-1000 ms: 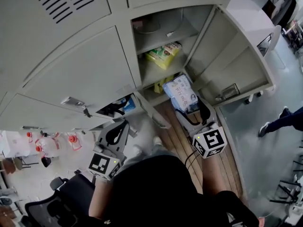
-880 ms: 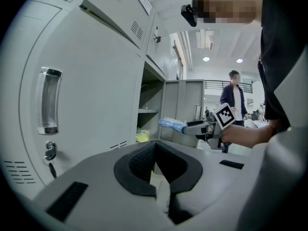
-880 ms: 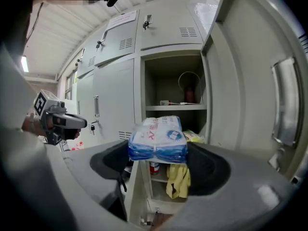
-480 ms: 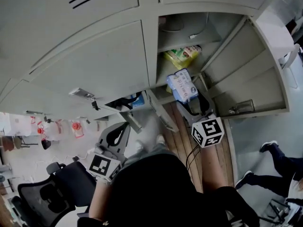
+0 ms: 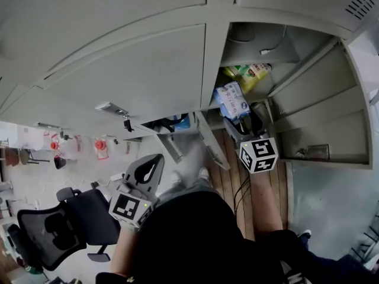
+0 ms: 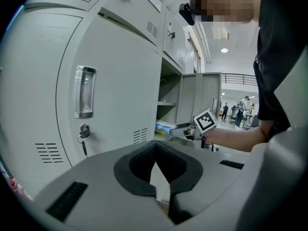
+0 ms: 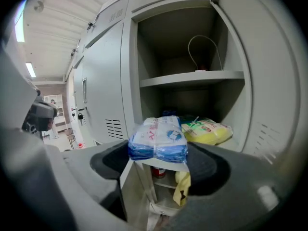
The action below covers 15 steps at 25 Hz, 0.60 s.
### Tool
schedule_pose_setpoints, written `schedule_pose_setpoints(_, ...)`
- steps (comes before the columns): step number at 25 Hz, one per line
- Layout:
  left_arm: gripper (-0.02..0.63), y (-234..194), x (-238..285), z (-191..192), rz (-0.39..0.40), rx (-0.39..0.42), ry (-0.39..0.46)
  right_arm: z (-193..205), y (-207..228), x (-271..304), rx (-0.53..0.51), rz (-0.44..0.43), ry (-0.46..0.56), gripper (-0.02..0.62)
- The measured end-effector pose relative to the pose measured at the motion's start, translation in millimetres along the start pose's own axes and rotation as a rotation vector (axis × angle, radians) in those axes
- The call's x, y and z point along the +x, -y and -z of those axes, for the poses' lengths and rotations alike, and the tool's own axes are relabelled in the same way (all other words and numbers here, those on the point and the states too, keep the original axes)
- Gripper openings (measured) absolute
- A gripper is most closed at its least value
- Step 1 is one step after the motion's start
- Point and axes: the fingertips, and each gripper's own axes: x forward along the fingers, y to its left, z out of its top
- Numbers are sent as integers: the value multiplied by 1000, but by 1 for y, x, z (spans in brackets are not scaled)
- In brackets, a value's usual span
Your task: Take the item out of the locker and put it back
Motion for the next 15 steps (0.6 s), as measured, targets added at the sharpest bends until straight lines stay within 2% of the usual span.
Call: schedule_pose_setpoints(15, 11, -18, -8, 17, -93, -22, -47, 23, 7, 59, -15, -31, -63, 362)
